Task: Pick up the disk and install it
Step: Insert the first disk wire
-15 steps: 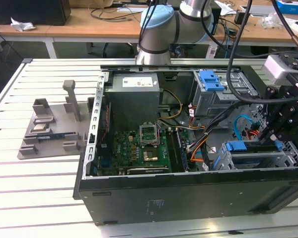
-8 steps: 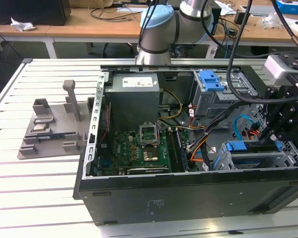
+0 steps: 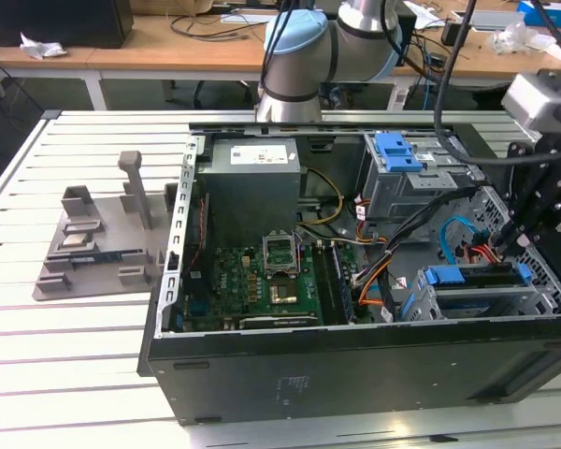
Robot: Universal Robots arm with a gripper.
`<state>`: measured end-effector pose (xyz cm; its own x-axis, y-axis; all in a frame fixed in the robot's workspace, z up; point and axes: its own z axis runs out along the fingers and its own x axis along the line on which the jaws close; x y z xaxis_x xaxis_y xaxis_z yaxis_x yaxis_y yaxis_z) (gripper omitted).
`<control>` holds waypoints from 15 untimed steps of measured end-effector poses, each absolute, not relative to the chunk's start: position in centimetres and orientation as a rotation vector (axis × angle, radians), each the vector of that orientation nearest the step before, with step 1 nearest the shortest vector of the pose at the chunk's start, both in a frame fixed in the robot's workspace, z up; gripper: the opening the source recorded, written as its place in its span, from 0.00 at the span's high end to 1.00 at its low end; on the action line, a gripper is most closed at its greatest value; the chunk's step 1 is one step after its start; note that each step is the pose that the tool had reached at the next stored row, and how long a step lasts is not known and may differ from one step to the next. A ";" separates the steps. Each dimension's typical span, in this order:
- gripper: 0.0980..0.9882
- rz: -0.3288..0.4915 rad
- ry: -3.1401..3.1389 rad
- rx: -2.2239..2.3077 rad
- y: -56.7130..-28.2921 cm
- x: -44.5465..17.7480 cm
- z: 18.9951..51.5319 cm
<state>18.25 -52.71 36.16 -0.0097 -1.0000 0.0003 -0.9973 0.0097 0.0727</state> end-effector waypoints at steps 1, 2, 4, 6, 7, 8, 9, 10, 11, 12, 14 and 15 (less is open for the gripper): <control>0.93 -0.080 -2.195 2.174 -52.6 18.3 36.5; 0.99 -0.080 -2.195 2.174 -52.5 18.2 36.8; 0.99 -0.080 -2.195 2.174 -52.2 18.3 37.3; 0.99 -0.080 -2.195 2.174 -52.0 18.3 37.9; 0.99 -0.080 -2.195 2.174 -51.8 18.2 38.2; 0.99 -0.080 -2.195 2.174 -51.8 18.3 38.5; 0.99 -0.080 -2.195 2.174 -51.8 18.3 38.6; 0.99 -0.080 -2.195 2.174 -51.8 18.3 38.8; 0.99 -0.080 -2.195 2.174 -51.8 18.3 39.0; 0.99 -0.080 -2.195 2.174 -51.8 18.3 39.1; 0.99 -0.080 -2.195 2.174 -51.8 18.3 39.6; 0.99 -0.080 -2.195 2.174 -51.8 18.3 39.9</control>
<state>18.25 -51.77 39.95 -0.0097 -1.0000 0.0000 -0.9973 0.0097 0.0727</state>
